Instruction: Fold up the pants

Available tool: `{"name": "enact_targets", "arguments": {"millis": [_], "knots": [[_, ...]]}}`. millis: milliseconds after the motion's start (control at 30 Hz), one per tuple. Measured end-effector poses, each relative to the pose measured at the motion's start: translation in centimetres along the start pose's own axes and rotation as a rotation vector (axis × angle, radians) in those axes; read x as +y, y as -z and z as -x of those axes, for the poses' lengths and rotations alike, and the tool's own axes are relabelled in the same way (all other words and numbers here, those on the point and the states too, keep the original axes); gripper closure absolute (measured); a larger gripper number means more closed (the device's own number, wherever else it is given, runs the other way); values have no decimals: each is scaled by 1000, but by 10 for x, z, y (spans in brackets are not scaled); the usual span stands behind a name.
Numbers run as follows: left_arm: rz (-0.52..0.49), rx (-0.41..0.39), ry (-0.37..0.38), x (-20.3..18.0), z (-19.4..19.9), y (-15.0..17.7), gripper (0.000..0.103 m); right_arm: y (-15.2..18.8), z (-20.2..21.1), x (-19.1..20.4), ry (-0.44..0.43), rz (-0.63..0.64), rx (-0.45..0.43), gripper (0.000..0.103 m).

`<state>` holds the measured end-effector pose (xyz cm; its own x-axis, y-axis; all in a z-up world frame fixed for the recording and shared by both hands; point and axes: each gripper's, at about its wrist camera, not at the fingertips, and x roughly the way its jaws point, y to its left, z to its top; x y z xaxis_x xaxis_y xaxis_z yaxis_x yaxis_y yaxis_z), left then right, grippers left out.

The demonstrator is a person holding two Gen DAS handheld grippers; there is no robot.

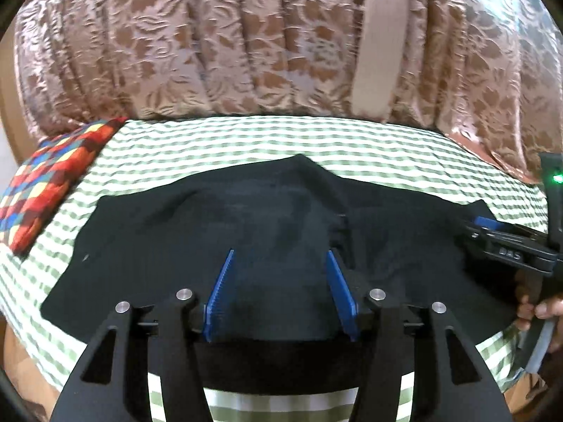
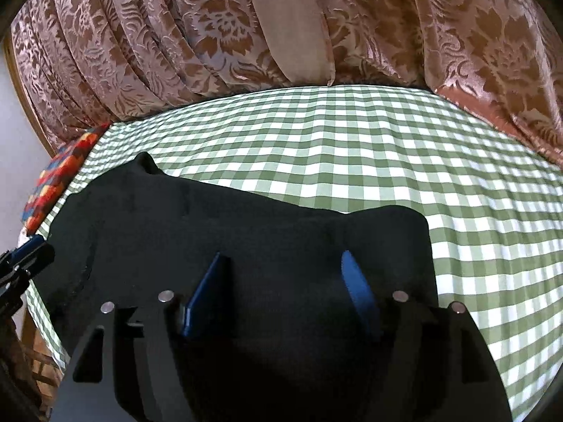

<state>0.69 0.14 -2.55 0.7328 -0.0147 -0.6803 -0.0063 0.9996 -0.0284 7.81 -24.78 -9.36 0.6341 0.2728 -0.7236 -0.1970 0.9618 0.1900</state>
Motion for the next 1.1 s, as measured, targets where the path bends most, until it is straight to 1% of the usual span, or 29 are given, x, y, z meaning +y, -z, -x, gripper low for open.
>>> {"name": "enact_targets", "arguments": {"millis": [100,167,233,267,333,400,467,533,600,667,700,767,800,833,900,1000,1100], "knots": [[27,8,-17,14,2,2,51,-4,10,5,-54,-24,-1,34],[54,18,-19,24,1,3,51,-5,17,16,-105,4,3,38],[88,31,-35,36,0,7,51,-2,22,30,-162,42,20,47],[99,36,-50,42,-1,8,51,0,23,37,-183,60,28,48],[115,43,-69,50,-1,11,51,4,22,51,-240,88,57,58],[141,54,-86,61,-2,15,51,10,18,67,-286,125,88,60],[192,64,-80,77,-2,18,51,17,8,85,-300,184,131,60],[269,67,-65,99,0,24,51,26,-11,94,-289,196,199,58],[358,65,-62,127,6,32,51,28,-17,95,-289,191,194,57],[455,55,-38,153,13,43,51,25,-20,88,-337,147,220,54],[535,50,-38,173,19,51,51,23,-21,82,-369,126,230,49],[650,45,-23,201,25,65,51,23,-23,76,-404,93,236,48],[714,42,-3,216,28,74,51,22,-23,76,-409,95,234,46],[758,38,7,224,29,79,51,24,-22,78,-413,100,231,43],[863,36,48,244,30,92,51,25,-21,80,-412,115,225,41],[950,49,33,256,28,104,51,25,-20,80,-425,103,214,39],[1014,67,46,262,21,112,51,26,-19,80,-428,107,205,39]]}}
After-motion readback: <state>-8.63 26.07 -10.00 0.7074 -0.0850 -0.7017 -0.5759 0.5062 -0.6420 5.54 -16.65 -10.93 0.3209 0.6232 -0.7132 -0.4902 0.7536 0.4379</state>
